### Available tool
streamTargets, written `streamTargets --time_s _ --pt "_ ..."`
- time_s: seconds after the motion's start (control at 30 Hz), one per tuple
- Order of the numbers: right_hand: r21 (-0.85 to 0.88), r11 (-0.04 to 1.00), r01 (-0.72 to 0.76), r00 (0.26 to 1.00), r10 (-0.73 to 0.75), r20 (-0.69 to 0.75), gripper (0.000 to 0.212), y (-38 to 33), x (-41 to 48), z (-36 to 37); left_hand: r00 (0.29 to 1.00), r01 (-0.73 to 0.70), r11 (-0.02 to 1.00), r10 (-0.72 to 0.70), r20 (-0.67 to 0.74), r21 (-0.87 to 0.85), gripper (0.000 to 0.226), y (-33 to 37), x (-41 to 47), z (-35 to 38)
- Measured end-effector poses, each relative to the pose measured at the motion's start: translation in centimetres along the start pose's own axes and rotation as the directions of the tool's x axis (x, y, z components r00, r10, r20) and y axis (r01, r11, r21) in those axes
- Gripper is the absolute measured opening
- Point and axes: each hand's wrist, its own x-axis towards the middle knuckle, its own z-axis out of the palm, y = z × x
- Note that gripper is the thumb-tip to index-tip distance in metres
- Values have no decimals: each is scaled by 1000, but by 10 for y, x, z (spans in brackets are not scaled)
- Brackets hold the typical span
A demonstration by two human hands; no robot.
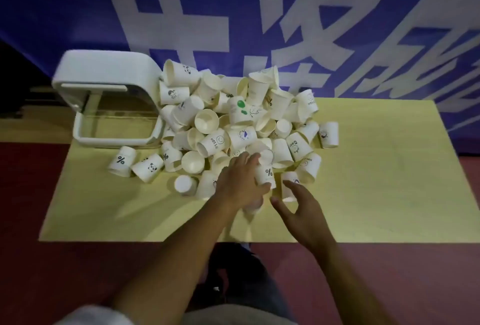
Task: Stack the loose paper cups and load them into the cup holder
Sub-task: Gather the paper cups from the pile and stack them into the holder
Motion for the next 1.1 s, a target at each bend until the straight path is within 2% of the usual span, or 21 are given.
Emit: streamTargets --time_s 0.1,0.23,0.37,0.43,0.47,0.5,0.53,0.57,0.6,0.63,0.67,0.73,0.77,0.8,0.87,0.97,1.03,1.1 --pt "-21 999 -51 998 51 41 62 18 20 -7 1000 28 985 -28 -5 170 88 16 42 15" --pt "-59 990 -131 989 134 63 64 39 38 -12 999 18 927 -31 29 374 83 22 82 33" --pt "-61 981 -186 983 186 -3 57 55 47 -17 998 -38 891 55 -25 453 40 24 100 32" --pt "-70 961 -267 964 267 -23 61 65 51 -16 994 -57 936 86 -68 347 39 22 97 25" --pt "-75 945 -317 948 316 -26 64 69 54 -14 992 -51 972 75 -97 228 43 20 92 20" --pt "-79 926 -368 930 368 -24 68 72 56 -11 992 -18 999 24 -128 46 47 18 84 12" --pt "-78 901 -426 904 427 -14 71 75 59 -7 988 46 983 -71 -136 -178 49 15 75 4" --pt "-77 874 -481 876 482 6 77 78 61 -2 977 124 906 -183 -111 -404 49 13 65 -3" --pt "-80 842 -533 843 537 35 83 77 63 3 953 216 776 -300 -45 -592 48 9 56 -8" --pt "-75 811 -581 809 585 60 89 78 65 9 916 305 595 -397 58 -744 48 5 49 -13" --pt "-64 778 -625 774 628 79 93 80 67 16 873 365 355 -451 185 -861 51 -1 43 -16" --pt "-50 742 -669 737 671 85 94 90 72 29 817 375 -143 -415 400 -916 56 -13 35 -18" --pt "-29 737 -676 733 675 82 91 97 74 35 816 358 -306 -356 455 -882 57 -18 31 -19" --pt "0 733 -680 731 678 76 86 103 75 39 824 349 -389 -305 477 -853 61 -23 26 -21" --pt "80 741 -667 745 665 53 66 99 74 39 847 355 -411 -238 475 -840 78 -28 16 -28" --pt "204 767 -608 783 622 -1 38 79 62 29 879 385 -307 -168 447 -871 101 -36 0 -40" --pt "265 789 -555 811 584 -42 37 72 53 21 900 396 -232 -95 426 -888 104 -41 -9 -47" --pt "324 805 -498 831 549 -87 41 60 47 10 916 387 -200 -32 401 -900 104 -47 -17 -53"
